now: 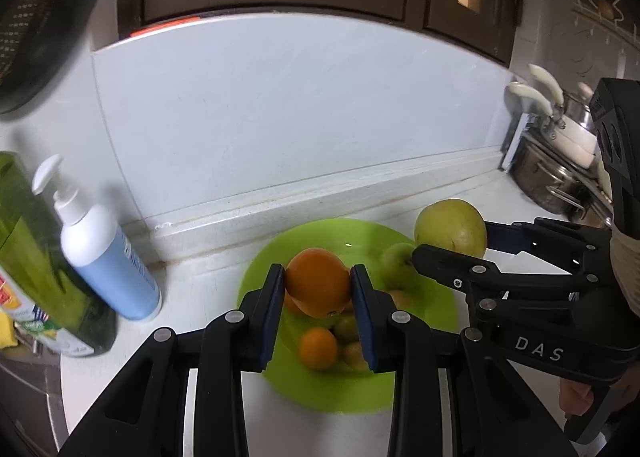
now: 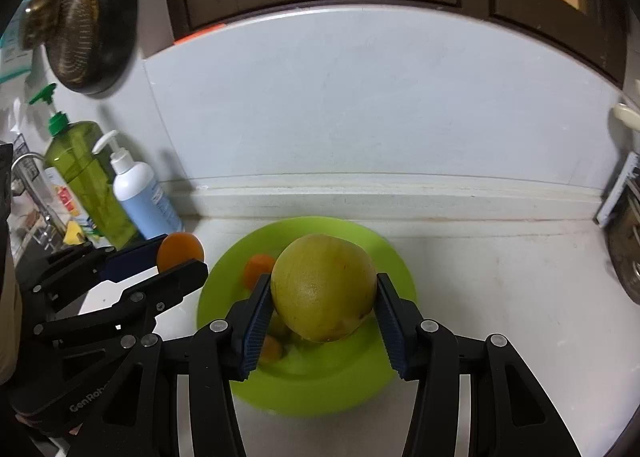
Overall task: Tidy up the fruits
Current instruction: 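Carry the pomelo and orange over the green plate with both grippers, then lower the pomelo and orange onto the green plate and open both grippers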
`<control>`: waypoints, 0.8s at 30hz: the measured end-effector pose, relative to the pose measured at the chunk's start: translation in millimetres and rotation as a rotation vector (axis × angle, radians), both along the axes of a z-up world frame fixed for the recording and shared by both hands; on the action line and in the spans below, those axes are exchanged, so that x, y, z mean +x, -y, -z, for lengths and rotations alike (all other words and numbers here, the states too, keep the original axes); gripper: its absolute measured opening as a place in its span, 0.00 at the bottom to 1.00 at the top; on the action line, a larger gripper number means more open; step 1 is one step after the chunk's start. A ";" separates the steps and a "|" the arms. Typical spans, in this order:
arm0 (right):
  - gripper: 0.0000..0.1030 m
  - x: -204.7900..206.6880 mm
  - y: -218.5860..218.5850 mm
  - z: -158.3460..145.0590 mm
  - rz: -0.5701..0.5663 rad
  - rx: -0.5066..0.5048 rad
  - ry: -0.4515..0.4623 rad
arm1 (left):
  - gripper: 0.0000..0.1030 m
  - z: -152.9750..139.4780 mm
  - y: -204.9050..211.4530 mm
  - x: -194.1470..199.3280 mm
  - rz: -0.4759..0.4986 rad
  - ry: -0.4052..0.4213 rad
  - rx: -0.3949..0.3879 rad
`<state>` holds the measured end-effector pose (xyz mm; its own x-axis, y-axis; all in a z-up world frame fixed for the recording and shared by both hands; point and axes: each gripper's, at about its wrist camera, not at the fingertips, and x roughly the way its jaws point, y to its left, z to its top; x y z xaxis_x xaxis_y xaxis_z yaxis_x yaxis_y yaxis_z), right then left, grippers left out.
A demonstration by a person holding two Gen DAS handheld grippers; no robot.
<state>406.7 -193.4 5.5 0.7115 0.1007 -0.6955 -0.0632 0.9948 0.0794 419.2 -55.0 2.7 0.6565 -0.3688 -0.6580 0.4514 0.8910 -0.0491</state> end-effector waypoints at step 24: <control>0.49 96.8 17.1 58.0 -0.006 0.009 -0.143 | 0.32 51.6 16.4 88.8 0.010 -0.142 0.027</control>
